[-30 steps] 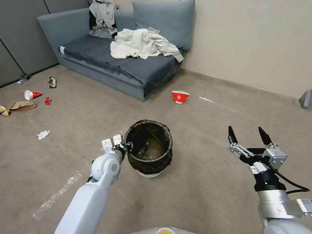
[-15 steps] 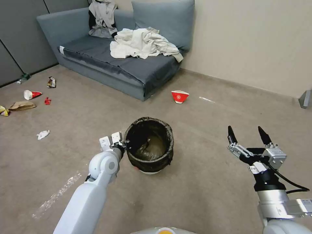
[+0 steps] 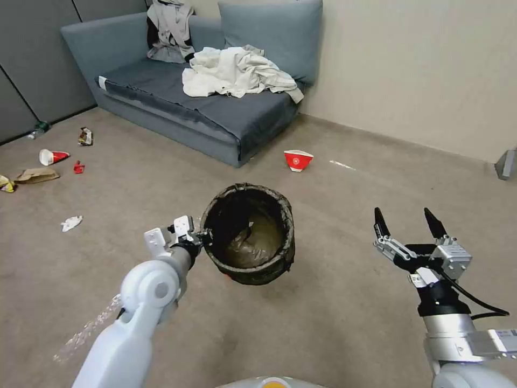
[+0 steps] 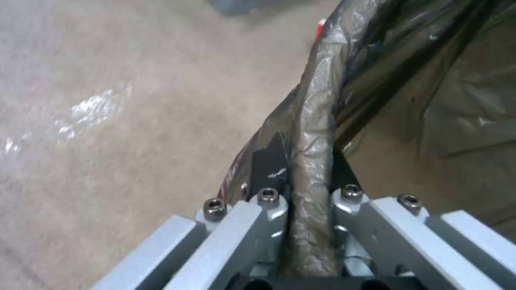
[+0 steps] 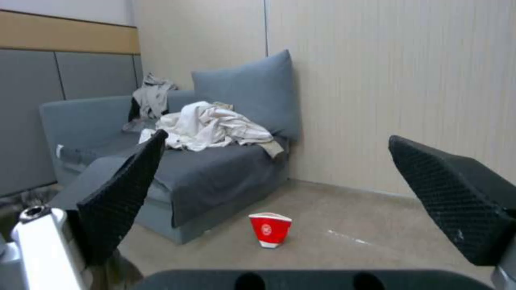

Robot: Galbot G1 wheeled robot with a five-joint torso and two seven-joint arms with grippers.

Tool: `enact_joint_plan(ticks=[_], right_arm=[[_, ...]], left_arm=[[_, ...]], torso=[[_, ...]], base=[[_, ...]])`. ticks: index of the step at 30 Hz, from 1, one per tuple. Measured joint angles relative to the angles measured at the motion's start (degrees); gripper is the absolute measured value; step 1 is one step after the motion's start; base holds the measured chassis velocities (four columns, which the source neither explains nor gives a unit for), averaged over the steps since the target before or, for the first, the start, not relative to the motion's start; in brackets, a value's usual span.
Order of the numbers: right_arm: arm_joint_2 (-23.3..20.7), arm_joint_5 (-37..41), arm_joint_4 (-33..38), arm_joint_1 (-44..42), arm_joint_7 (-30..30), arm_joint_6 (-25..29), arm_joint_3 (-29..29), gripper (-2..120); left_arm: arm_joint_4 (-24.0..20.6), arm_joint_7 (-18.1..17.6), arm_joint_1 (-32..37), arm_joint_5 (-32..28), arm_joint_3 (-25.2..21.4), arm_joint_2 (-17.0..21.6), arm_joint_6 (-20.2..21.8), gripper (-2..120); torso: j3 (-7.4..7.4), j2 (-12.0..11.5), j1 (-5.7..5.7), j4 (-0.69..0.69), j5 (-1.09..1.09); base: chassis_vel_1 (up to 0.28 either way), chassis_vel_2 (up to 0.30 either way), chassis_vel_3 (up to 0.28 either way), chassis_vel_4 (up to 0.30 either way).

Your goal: Pick up the trash can from the floor.

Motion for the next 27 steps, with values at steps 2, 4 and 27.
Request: enact_joint_plan(ticks=[2, 4, 27], right_arm=[[0.0, 0.0, 0.1, 0.0, 0.0, 0.0, -0.1, 100], [0.0, 0.0, 0.1, 0.0, 0.0, 0.0, -0.1, 100], [-0.8, 0.4, 0.2, 0.4, -0.1, 0.0, -0.2, 100]], left_arm=[[-2.6, 0.0, 1.3, -0.1, -0.7, 0.1, 0.3, 1], [-3.5, 0.0, 1.8, 0.0, -1.0, 0.1, 0.5, 1], [-5.3, 0.2, 3.3, 0.9, -2.2, -0.9, 0.9, 1]], torso=[[0.0, 0.0, 0.0, 0.0, 0.01], [0.0, 0.0, 0.0, 0.0, 0.0], [0.0, 0.0, 0.0, 0.0, 0.01]], base=[[0.0, 0.0, 0.0, 0.0], [0.0, 0.0, 0.0, 0.0], [0.0, 0.0, 0.0, 0.0]])
